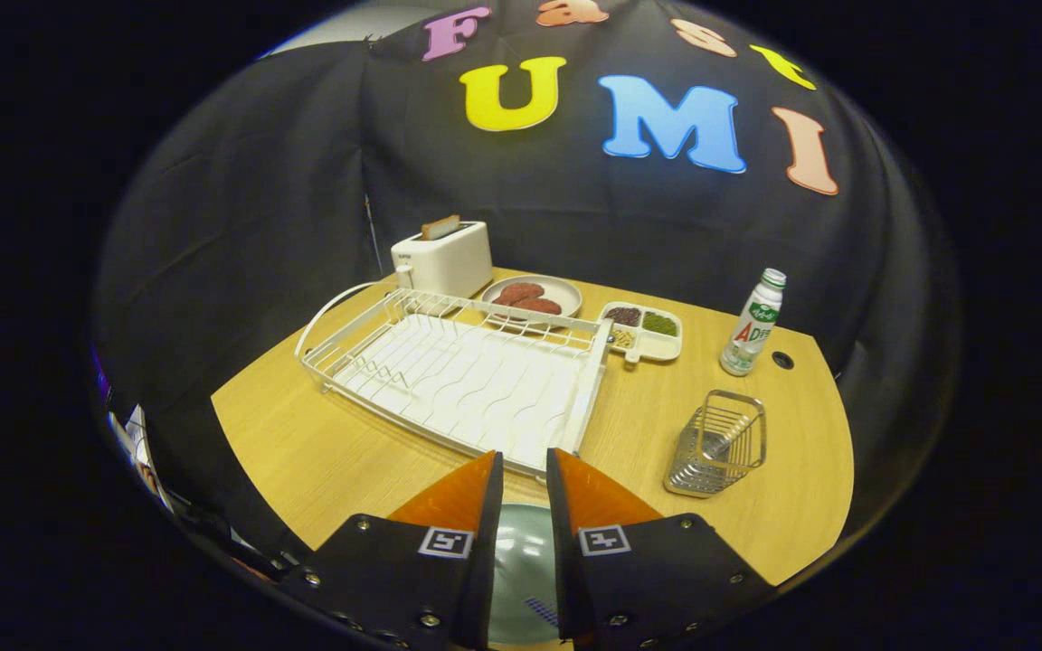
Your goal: Take the plate from the dish rack, then take the spoon from the basket and place it into the plate.
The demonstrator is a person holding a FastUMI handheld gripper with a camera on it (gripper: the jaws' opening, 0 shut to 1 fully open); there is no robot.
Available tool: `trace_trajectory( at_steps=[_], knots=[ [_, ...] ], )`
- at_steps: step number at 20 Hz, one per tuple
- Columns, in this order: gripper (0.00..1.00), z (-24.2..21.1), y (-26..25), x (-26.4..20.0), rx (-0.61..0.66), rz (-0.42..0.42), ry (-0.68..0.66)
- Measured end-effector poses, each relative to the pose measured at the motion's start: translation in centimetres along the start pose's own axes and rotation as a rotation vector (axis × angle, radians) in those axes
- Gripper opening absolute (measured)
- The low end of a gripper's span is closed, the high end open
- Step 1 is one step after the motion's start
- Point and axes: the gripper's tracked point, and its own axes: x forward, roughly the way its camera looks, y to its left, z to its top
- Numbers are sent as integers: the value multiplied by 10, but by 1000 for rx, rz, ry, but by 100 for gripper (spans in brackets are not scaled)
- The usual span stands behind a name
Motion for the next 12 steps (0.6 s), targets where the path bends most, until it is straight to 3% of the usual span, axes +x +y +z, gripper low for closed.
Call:
trace_trajectory(
  at_steps=[7, 12],
  knots=[
    [28, 80, -95, -90, 76, -238, -282],
    [28, 129, -134, -160, 136, -358, -462]
  ],
)
